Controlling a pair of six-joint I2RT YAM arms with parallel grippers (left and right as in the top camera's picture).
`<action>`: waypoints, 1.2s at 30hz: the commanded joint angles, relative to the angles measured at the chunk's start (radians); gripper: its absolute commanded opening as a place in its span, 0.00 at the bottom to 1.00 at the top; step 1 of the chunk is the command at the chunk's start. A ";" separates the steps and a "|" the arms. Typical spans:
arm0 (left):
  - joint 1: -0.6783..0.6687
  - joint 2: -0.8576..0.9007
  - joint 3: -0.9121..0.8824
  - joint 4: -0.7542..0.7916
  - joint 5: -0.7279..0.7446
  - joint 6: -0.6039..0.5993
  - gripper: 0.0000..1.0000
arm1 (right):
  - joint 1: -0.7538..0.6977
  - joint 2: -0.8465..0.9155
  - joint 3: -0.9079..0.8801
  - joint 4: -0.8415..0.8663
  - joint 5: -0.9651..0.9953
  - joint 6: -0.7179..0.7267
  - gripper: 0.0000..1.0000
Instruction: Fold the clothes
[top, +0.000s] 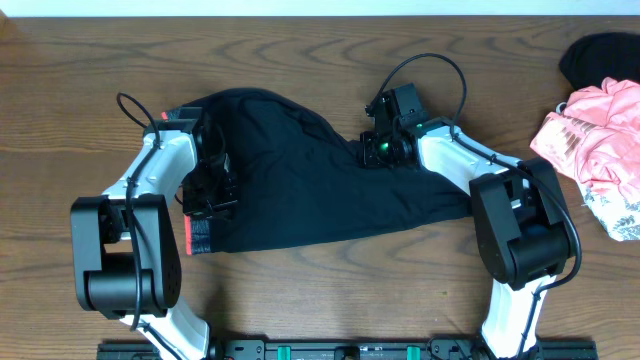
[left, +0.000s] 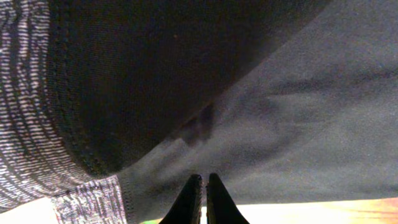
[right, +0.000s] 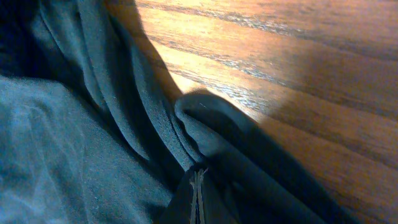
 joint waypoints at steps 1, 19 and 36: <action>-0.001 0.004 0.000 -0.006 -0.013 -0.009 0.06 | 0.005 0.069 0.001 -0.028 0.096 0.007 0.01; -0.001 0.004 0.000 -0.026 -0.013 -0.009 0.06 | -0.302 0.137 0.009 0.021 0.225 0.007 0.01; -0.001 0.004 0.000 -0.026 -0.013 -0.009 0.06 | -0.494 0.137 0.131 0.028 0.232 -0.055 0.07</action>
